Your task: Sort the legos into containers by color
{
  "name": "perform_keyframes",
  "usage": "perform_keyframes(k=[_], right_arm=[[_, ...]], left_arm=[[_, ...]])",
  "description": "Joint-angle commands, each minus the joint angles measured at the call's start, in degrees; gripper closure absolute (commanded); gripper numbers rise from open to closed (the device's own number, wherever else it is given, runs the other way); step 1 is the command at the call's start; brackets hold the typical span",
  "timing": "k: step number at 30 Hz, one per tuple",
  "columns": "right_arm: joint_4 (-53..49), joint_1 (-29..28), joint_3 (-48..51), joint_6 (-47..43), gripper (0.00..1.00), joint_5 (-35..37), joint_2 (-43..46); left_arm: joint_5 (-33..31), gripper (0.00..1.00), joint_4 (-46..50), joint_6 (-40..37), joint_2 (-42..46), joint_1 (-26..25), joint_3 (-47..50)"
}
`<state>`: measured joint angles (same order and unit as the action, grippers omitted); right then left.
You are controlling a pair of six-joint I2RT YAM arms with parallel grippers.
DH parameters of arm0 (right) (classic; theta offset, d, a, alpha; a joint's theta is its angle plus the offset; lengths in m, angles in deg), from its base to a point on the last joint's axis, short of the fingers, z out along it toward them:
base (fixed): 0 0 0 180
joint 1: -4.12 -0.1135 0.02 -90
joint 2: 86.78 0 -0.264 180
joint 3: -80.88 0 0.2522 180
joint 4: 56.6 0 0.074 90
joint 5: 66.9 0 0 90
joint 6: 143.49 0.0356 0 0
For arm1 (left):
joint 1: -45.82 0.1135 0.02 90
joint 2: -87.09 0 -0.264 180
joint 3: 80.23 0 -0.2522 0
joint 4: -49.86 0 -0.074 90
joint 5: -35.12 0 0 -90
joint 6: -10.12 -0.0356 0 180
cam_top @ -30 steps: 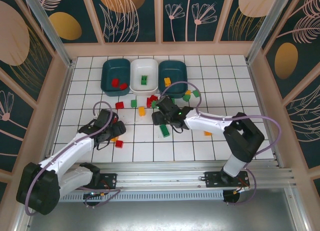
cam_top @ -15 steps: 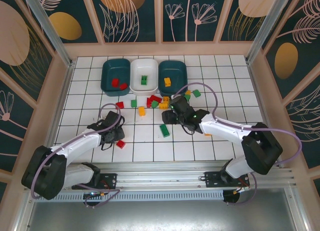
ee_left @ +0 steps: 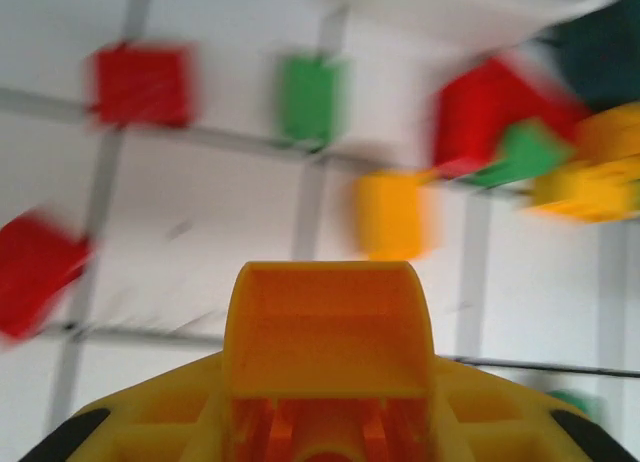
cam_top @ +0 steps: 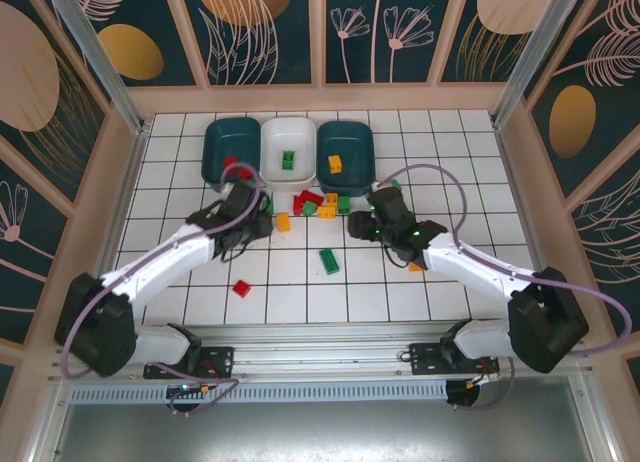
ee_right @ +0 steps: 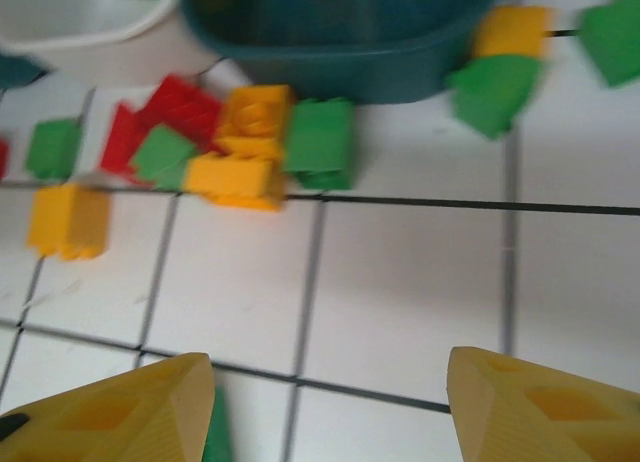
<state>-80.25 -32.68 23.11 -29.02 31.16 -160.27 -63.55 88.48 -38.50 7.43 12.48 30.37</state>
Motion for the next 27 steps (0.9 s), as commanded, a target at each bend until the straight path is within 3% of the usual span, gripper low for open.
perform_keyframes(k=[1,7,14,20,26,27], right_arm=[[-0.9,4.9,3.3,3.2,0.37,0.7,4.2],[-2.7,12.0,8.1,4.2,0.37,0.1,9.6],[-4.2,16.4,11.0,3.8,0.37,-2.1,14.3],[-5.9,16.4,11.0,3.2,0.36,-2.6,15.4],[-5.8,16.2,10.0,3.4,0.35,-4.2,15.3],[-6.0,16.0,9.7,3.3,0.35,-4.1,15.4]], left_arm=[[6.0,0.91,-4.9,-4.0,-10.2,-3.2,-12.2],[12.3,0.91,-5.9,-8.3,-31.9,-4.3,-36.6],[11.2,0.89,3.0,-12.0,-53.1,-4.3,-63.7],[10.0,0.71,6.8,-12.0,-61.8,-4.3,-74.0],[9.5,0.46,6.4,-11.9,-63.2,-3.6,-75.7],[10.0,0.46,6.6,-11.9,-63.0,-3.6,-76.1]])
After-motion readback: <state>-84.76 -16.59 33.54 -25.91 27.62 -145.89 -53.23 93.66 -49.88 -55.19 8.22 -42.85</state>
